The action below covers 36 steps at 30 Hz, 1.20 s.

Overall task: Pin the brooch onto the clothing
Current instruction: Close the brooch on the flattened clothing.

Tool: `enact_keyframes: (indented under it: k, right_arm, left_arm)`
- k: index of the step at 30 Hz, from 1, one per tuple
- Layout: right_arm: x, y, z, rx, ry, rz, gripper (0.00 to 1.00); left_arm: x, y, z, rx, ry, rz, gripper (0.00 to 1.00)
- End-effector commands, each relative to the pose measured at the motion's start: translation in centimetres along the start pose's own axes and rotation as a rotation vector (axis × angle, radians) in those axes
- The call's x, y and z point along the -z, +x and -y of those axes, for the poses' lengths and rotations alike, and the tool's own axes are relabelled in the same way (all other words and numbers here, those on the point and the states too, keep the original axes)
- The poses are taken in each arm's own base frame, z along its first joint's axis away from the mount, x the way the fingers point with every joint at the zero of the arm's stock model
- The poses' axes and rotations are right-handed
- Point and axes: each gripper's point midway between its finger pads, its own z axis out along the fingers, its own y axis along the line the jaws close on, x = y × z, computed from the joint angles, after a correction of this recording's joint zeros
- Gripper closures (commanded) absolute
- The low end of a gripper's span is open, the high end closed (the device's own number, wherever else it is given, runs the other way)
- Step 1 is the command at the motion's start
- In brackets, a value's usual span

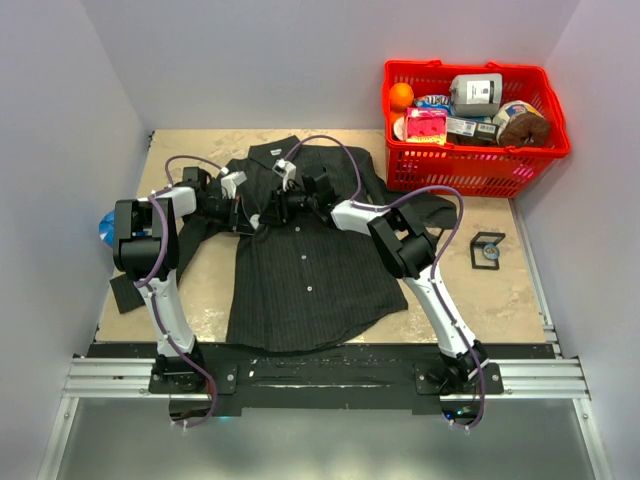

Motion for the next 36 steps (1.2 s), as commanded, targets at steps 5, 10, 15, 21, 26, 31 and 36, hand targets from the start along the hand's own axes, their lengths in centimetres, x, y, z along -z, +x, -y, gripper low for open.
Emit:
enact_keyframes:
  k: [5, 10, 15, 21, 26, 31, 36]
  right_arm:
    - [-0.9, -0.1, -0.6, 0.01, -0.027, 0.002, 0.62]
    - [-1.1, 0.2, -0.4, 0.007, -0.022, -0.003, 0.62]
    - [-1.2, 0.2, -0.3, 0.007, -0.012, -0.001, 0.62]
    - [-1.4, 0.6, -0.5, 0.005, -0.016, -0.007, 0.62]
    - [-1.5, 0.7, -1.0, 0.011, -0.032, -0.01, 0.62]
    - [-1.5, 1.1, -1.7, 0.012, -0.05, -0.018, 0.62]
    - [-1.3, 1.2, -2.2, 0.01, -0.07, -0.013, 0.6]
  left_arm:
    - [-0.2, 0.6, -0.5, 0.0, -0.006, -0.008, 1.0]
    - [-0.2, 0.5, -0.5, 0.001, -0.005, -0.008, 1.0]
    - [-0.2, 0.5, -0.5, 0.003, -0.005, -0.007, 1.0]
    - [-0.2, 0.5, -0.5, 0.008, -0.006, -0.007, 1.0]
    - [-0.1, 0.4, -0.6, 0.004, -0.011, -0.006, 1.0]
    - [-0.1, 0.3, -0.7, 0.006, -0.018, -0.005, 1.0]
    - [-0.1, 0.3, -0.8, 0.009, -0.021, -0.005, 1.0]
